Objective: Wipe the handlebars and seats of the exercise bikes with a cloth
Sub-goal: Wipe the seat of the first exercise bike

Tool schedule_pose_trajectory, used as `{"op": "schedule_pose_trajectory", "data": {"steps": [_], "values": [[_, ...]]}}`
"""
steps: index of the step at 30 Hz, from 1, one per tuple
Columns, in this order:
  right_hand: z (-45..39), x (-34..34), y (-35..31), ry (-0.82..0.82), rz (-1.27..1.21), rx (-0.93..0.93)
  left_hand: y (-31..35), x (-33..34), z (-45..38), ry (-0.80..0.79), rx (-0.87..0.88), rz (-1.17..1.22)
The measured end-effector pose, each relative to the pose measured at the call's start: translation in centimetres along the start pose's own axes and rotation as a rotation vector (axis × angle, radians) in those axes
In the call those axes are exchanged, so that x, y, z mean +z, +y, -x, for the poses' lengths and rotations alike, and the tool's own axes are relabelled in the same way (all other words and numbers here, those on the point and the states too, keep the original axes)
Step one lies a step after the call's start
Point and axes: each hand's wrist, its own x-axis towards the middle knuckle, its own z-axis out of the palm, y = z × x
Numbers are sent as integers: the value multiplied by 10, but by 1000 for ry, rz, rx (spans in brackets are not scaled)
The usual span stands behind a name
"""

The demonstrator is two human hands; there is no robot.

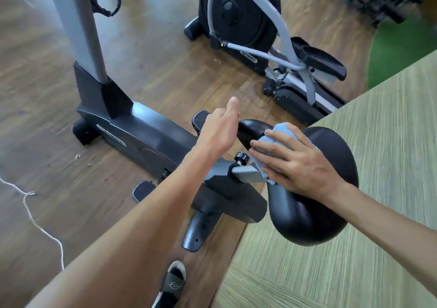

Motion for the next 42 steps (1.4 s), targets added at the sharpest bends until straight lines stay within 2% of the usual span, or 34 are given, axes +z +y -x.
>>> {"op": "schedule_pose_trajectory", "data": {"steps": [9,14,18,22,26,30,33,39,42], "values": [[-54,34,-3,137,166,-57,8,-3,0,-12,-9,-23],[-14,17,-23,44,119,63,8,5,6,1,42,-80],[39,-14,-68,-22,-21,297,7,5,9,61,-27,-33],[70,-36,-110,-35,-28,384,12,5,19,2,5,-75],[42,-16,-88,26,29,441,12,9,21,-20,43,-186],[-7,15,-57,-48,199,356,10,5,13,-47,63,-260],[-2,13,-62,-108,276,300,10,1,5,-73,51,-256],[52,-26,-107,-159,171,371,8,-7,0,-133,72,-353],[44,-19,-103,-188,212,318,9,-9,7,-165,98,-417]]}}
